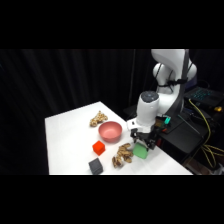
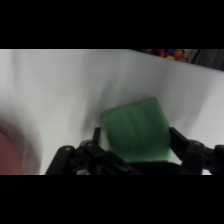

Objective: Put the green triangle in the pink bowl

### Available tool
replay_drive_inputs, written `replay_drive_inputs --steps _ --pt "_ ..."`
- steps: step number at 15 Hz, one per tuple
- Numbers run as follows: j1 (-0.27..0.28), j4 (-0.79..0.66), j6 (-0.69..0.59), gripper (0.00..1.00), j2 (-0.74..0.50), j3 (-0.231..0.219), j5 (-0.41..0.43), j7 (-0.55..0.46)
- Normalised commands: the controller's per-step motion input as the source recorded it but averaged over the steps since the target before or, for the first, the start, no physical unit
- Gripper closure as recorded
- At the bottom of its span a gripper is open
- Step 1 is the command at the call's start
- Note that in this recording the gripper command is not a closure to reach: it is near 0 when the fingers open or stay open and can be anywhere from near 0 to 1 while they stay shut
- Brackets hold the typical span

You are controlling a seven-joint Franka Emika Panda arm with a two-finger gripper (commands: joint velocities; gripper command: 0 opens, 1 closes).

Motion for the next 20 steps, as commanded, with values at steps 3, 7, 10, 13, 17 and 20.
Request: replay_drive_inputs --steps 3,7,10,13,17,20 --pt "0.006 -0.07 0.21 1.00 0.03 0.000 0.068 -0.14" --pt "0.051 -0.09 0.13 1.00 -0.04 -0.025 0.069 -0.07" --pt "0.052 -0.08 -0.10 1.00 -0.22 0.050 0.157 -0.02" --pt "0.076 -0.07 -0.34 1.00 -0.48 0.056 0.150 0.05" --pt "0.057 -0.02 -0.48 1.00 -0.57 -0.008 0.011 0.13" --pt "-0.084 0.04 -0.36 1.00 -0.40 -0.036 -0.106 0.12"
